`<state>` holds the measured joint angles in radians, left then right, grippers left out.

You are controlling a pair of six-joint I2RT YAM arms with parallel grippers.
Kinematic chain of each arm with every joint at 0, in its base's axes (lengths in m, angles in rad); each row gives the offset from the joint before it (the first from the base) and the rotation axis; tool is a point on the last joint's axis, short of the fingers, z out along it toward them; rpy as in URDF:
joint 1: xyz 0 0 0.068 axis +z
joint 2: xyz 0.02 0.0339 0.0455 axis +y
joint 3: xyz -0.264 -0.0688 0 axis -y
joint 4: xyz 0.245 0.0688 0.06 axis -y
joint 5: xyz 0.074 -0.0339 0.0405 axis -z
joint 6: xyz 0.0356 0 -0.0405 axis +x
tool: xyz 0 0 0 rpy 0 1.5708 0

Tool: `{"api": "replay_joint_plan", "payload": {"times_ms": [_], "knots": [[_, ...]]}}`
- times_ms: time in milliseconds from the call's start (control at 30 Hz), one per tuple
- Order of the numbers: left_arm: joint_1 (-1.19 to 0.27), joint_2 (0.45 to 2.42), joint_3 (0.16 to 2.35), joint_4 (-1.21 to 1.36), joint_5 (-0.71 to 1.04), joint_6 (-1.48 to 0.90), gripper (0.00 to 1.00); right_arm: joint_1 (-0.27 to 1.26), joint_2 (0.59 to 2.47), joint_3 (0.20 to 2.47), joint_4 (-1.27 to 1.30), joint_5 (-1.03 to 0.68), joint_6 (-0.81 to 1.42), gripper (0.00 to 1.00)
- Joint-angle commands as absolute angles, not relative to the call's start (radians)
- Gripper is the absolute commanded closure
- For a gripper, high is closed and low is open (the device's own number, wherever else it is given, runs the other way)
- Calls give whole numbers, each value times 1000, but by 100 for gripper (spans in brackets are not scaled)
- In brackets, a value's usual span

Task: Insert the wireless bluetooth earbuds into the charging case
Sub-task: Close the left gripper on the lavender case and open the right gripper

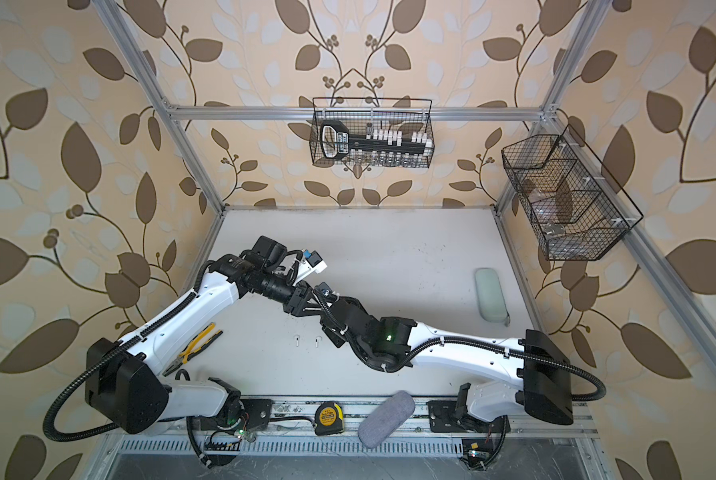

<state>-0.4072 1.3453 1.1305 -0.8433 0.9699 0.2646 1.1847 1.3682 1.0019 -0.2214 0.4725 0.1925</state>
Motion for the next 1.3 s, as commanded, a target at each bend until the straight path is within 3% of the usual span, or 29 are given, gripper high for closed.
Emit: {"api": "replay_joint_plan", "payload": {"times_ms": [0,1267], "knots": [[-432,1354,1164,-911,1024,310,51,1184,1348,1059,-175,514,176,91],[-434,1369,1155,-897,985,304,68,1192,1327,1128,-225,549,133,92]]}}
